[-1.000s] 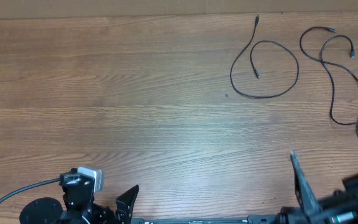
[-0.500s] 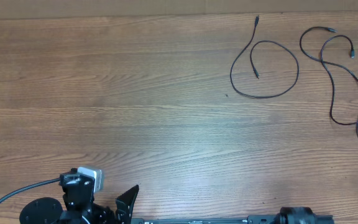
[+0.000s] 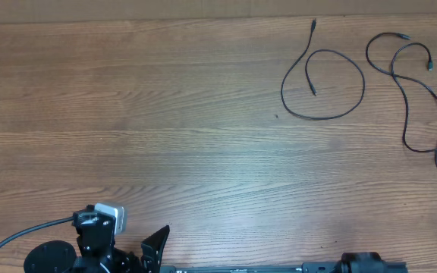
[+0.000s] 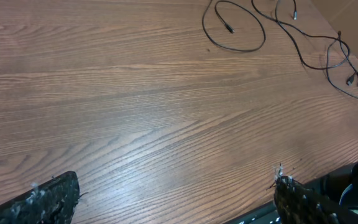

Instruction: Untangle cables

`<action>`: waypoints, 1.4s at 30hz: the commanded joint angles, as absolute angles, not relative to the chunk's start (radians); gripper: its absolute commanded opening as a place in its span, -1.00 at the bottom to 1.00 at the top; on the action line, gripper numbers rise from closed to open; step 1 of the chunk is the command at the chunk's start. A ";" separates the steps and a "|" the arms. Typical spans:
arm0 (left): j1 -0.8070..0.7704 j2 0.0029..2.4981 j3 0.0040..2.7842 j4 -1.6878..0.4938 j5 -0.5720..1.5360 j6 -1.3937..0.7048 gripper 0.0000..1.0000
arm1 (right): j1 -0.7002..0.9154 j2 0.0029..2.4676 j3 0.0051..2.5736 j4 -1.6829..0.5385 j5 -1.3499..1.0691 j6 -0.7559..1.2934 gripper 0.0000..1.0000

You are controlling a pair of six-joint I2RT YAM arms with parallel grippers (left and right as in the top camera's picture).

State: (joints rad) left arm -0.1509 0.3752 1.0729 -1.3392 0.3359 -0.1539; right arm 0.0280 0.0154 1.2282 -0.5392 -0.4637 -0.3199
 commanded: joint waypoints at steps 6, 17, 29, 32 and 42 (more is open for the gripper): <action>-0.158 0.371 1.076 -1.336 0.333 -0.157 0.99 | 0.026 0.004 1.285 -0.570 -0.447 -0.345 1.00; -0.158 0.371 1.076 -1.336 0.333 -0.157 0.99 | 0.026 0.005 1.275 -0.486 -0.446 -0.346 1.00; -0.158 0.371 1.076 -1.336 0.333 -0.157 0.99 | 0.026 0.005 1.048 -0.342 -0.447 -0.345 1.00; -0.158 0.371 1.075 -1.336 0.333 -0.157 0.99 | 0.026 0.005 0.986 -0.305 -0.446 -0.345 1.00; -0.158 0.371 1.076 -1.336 0.333 -0.157 0.99 | 0.026 0.005 0.783 -0.293 -0.442 -0.319 1.00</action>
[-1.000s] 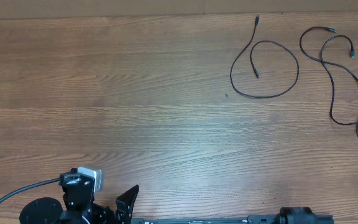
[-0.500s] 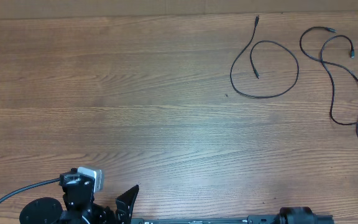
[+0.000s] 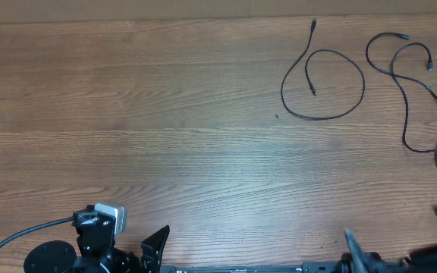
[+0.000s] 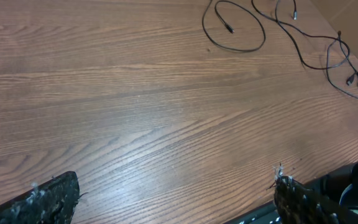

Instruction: Untangle cables

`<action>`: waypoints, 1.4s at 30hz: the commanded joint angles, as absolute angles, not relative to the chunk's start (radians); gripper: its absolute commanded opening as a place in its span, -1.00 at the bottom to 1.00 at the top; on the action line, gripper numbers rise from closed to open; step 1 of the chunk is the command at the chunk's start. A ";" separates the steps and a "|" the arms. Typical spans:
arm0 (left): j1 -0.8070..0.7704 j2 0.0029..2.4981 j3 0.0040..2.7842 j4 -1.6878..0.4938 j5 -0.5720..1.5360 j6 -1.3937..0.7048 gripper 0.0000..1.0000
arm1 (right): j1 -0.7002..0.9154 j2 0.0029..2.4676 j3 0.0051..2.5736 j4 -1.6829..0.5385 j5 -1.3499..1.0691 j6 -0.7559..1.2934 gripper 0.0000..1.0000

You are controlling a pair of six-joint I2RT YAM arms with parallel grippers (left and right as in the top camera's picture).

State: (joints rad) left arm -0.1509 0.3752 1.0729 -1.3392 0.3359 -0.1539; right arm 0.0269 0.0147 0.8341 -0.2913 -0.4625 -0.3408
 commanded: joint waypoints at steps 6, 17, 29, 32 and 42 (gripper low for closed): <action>-0.158 0.371 1.076 -1.336 0.333 -0.157 0.99 | 0.026 0.005 0.631 -0.288 -0.281 -0.147 1.00; -0.158 0.371 1.075 -1.336 0.333 -0.157 0.99 | 0.026 0.005 0.341 -0.117 -0.198 0.053 1.00; -0.158 0.371 1.076 -1.336 0.332 -0.157 0.99 | 0.026 0.005 0.094 0.045 -0.192 0.052 1.00; -0.158 0.371 1.075 -1.336 0.333 -0.157 0.99 | 0.026 0.005 0.062 0.044 -0.173 0.052 1.00; -0.158 0.371 1.076 -1.336 0.333 -0.157 0.99 | 0.026 0.005 0.008 0.020 -0.157 0.052 1.00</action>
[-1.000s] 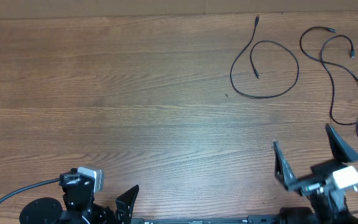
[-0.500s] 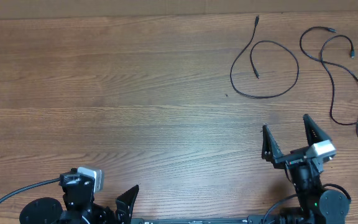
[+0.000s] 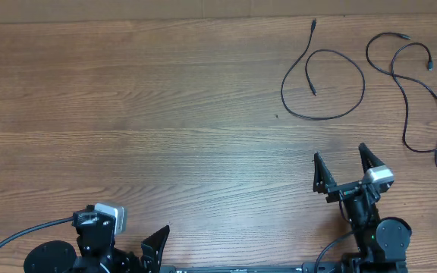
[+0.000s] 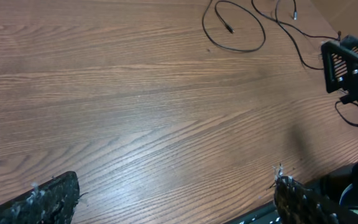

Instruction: Untangle cables

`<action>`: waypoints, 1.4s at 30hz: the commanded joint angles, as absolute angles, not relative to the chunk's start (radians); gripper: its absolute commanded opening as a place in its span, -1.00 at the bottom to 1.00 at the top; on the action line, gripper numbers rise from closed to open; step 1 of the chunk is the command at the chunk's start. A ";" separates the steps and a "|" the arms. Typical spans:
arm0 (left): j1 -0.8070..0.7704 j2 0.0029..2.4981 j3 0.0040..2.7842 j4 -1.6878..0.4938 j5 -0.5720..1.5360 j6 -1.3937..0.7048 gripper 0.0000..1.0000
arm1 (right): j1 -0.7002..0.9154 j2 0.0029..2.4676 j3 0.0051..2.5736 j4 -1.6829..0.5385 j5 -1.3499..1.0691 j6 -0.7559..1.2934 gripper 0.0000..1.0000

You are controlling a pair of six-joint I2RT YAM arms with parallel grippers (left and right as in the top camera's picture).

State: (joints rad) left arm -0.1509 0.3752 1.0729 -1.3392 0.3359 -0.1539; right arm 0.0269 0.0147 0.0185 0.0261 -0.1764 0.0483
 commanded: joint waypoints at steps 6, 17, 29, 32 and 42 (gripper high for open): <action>-0.158 0.371 1.076 -1.336 0.333 -0.157 0.99 | 0.026 0.006 0.008 -0.073 -0.133 0.052 0.99; -0.158 0.371 1.076 -1.336 0.333 -0.157 0.99 | 0.026 0.008 0.008 -0.070 -0.133 0.052 1.00; -0.158 0.371 1.075 -1.336 0.333 -0.157 0.99 | 0.026 0.007 0.008 -0.070 -0.133 0.052 1.00; -0.158 0.371 1.075 -1.336 0.333 -0.157 0.99 | 0.026 0.007 0.008 -0.070 -0.133 0.052 1.00; -0.158 0.371 1.076 -1.336 0.333 -0.157 0.99 | 0.026 0.007 0.008 -0.070 -0.133 0.052 1.00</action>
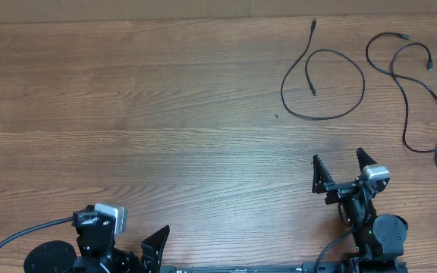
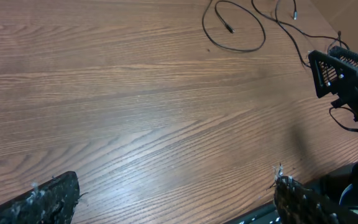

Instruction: Untangle cables

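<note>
Two black cables lie apart at the far right. The short cable makes one loop, also visible at the top of the left wrist view. The long cable snakes toward the right edge. My right gripper stands open over bare wood, nearer than the short cable's loop, holding nothing; the left wrist view catches it at the right. My left gripper is open wide at the table's near left edge, far from both cables.
The wooden table stretches left of the cables. My left arm's base sits at the near left edge, and the right arm's base at the near right.
My right gripper has shifted slightly to the left and stays open. The cables and the left arm are where they were.
At first only the right arm's base showed at the near edge. Then its open fingers appeared at the near right corner. Then it stood open over the table nearer than the short cable, where it remains. Neither cable has moved.
</note>
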`<action>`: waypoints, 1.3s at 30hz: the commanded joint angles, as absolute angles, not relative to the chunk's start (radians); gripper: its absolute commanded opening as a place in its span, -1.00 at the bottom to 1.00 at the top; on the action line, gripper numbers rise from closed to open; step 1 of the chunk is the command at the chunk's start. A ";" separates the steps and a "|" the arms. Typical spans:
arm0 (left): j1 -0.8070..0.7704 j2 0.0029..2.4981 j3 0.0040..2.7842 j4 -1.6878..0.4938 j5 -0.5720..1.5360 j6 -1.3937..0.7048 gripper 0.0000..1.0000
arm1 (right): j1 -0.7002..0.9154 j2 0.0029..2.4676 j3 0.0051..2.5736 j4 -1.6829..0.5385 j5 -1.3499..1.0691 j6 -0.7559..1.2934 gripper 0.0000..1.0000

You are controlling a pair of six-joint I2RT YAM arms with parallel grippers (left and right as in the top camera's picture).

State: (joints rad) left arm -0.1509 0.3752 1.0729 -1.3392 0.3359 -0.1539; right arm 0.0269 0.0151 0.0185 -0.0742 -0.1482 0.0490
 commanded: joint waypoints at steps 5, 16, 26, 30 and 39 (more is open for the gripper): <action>-0.157 0.371 1.075 -1.200 0.294 -0.160 0.99 | 0.026 0.007 0.008 -0.070 -0.133 0.052 1.00; -0.157 0.371 1.075 -1.203 0.288 -0.161 0.99 | 0.026 0.008 0.008 -0.070 -0.133 0.052 1.00; -0.149 0.333 1.074 -1.365 0.286 -0.161 0.99 | 0.026 0.007 0.008 -0.070 -0.133 0.052 1.00; -0.144 0.270 1.074 -1.390 0.285 -0.161 0.99 | 0.026 0.008 0.008 -0.070 -0.133 0.052 1.00; -0.081 0.055 1.074 -1.391 0.285 -0.161 0.99 | 0.026 0.007 0.008 -0.070 -0.133 0.052 0.99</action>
State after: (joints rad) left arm -0.1081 0.1081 1.0729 -1.3918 0.2947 -0.1570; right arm 0.0269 0.0151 0.0185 -0.0738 -0.1486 0.0486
